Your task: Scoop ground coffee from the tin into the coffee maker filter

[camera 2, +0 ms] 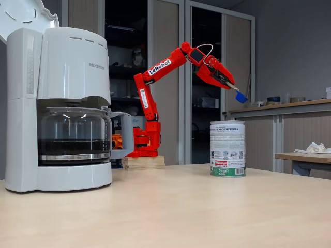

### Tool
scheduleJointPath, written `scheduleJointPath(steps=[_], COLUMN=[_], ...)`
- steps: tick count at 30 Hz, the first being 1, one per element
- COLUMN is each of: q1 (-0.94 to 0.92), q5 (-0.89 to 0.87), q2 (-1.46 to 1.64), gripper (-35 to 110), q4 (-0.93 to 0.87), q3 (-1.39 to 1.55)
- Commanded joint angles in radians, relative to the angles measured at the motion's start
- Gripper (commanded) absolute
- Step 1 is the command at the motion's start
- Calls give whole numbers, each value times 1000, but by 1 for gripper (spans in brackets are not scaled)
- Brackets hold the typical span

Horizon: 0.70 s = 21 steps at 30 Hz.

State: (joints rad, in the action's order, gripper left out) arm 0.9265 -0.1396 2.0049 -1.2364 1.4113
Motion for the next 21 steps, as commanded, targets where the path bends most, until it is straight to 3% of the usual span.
scheduleJointPath(steps=[1,9,21], q1=[-60,-350,-781], q5=[54,230,193], q2=[181,284,411], gripper=[0,0,0], q4=[81,20,135], q3=[98,-37,-40])
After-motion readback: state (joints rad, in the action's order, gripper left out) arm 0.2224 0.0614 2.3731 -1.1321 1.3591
